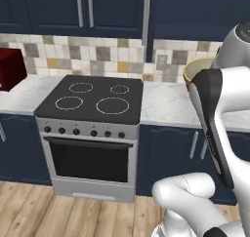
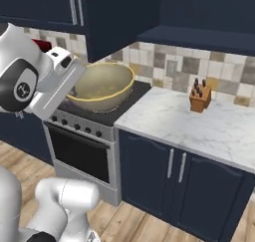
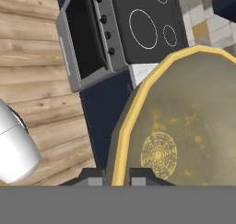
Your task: Move the bowls from the cabinet to the plates on the dining table.
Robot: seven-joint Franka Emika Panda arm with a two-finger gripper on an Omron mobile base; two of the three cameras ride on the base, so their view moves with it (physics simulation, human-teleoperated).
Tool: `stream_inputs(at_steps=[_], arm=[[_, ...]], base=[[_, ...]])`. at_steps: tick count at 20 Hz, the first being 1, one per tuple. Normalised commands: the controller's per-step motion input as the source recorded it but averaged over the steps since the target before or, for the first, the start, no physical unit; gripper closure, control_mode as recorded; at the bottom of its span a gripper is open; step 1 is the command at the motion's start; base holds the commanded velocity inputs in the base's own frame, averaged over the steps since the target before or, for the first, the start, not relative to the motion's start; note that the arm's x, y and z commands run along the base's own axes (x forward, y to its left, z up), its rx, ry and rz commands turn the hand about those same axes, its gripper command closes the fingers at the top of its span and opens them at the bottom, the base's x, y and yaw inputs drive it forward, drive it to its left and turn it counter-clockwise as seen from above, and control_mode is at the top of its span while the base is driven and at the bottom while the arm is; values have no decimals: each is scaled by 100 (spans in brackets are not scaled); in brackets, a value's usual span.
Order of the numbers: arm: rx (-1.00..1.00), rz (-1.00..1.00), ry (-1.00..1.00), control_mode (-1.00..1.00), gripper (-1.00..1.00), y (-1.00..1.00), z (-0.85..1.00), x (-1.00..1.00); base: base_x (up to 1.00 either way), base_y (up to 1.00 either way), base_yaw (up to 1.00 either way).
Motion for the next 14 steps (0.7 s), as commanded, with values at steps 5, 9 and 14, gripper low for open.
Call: stream_inputs(at_steps=[5, 9, 14], arm=[[0, 0, 0, 100, 100, 0, 0, 0], [0, 0, 0, 100, 100, 0, 0, 0], [0, 0, 0, 100, 100, 0, 0, 0]], base=[[-47, 48, 32], [-33, 43, 34], [-19, 37, 38]])
